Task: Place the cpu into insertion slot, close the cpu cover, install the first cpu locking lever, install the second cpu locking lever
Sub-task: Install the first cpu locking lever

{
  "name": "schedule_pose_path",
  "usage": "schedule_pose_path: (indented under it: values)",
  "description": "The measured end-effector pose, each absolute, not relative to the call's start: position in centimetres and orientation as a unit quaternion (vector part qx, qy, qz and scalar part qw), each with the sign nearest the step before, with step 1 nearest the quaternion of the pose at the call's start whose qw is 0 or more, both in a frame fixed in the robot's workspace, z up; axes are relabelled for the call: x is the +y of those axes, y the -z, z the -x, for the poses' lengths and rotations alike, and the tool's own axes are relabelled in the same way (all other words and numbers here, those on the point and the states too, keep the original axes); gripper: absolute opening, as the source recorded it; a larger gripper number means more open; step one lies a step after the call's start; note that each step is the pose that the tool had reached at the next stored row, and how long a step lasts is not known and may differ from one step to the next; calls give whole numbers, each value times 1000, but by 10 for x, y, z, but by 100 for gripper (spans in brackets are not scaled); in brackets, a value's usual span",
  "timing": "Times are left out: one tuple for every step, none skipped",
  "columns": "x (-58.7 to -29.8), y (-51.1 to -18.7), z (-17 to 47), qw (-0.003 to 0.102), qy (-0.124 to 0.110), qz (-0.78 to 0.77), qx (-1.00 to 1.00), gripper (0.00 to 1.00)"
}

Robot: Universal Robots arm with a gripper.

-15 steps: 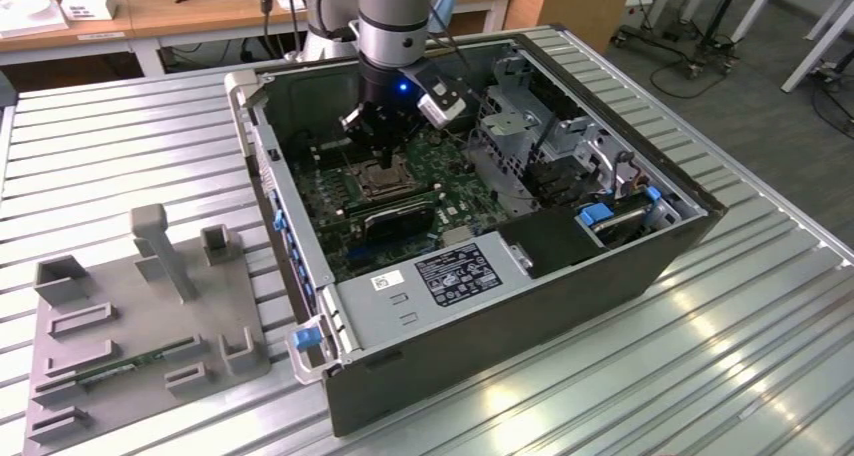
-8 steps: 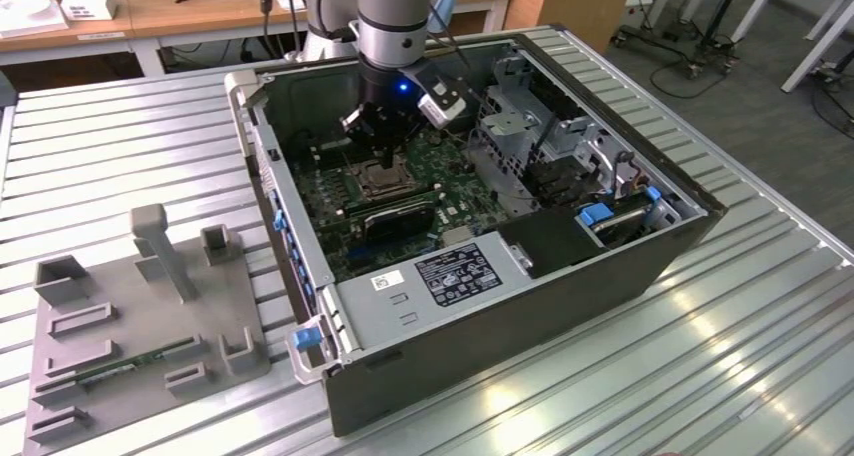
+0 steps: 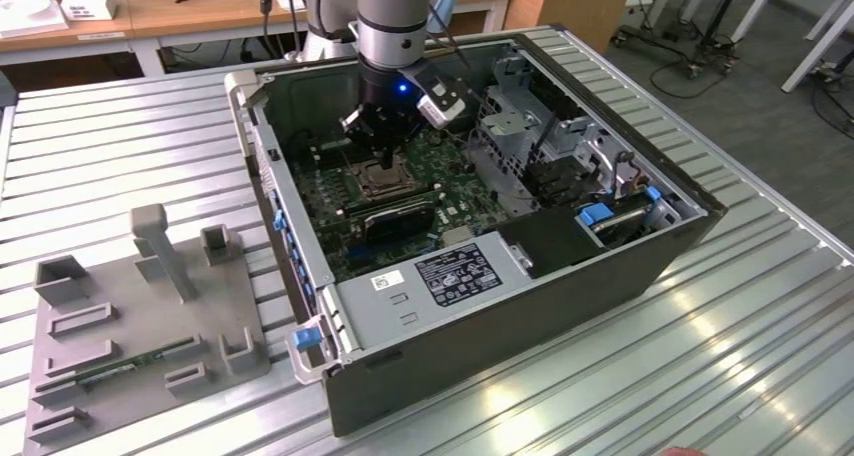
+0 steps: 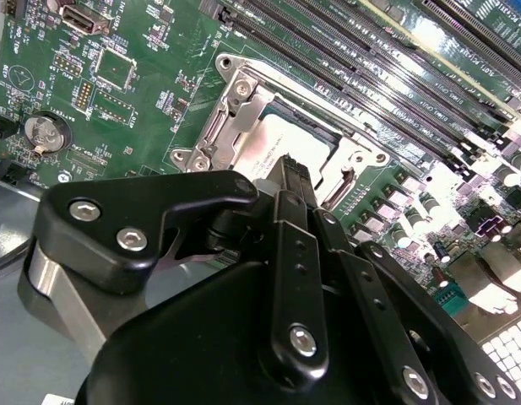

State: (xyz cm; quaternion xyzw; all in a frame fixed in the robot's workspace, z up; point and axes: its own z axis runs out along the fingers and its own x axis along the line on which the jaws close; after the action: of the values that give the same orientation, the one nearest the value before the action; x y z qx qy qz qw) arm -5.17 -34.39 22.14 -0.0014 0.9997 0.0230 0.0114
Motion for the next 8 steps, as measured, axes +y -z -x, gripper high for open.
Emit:
schedule_pose_path:
  values:
    - [-344, -221, 52, 11, -23, 1, 1000, 11]
    - [-344, -221, 52, 11, -23, 1, 1000, 11]
    - [-344, -221, 52, 11, -23, 1, 1000, 11]
    - [-344, -221, 52, 11, -23, 1, 1000, 11]
    - [-344, -221, 52, 11, -23, 1, 1000, 11]
    - [-344, -222, 52, 11, -23, 1, 1000, 11]
    - [-344, -223, 52, 11, -23, 1, 1000, 11]
    - [-344, -224, 52, 11, -23, 1, 1000, 11]
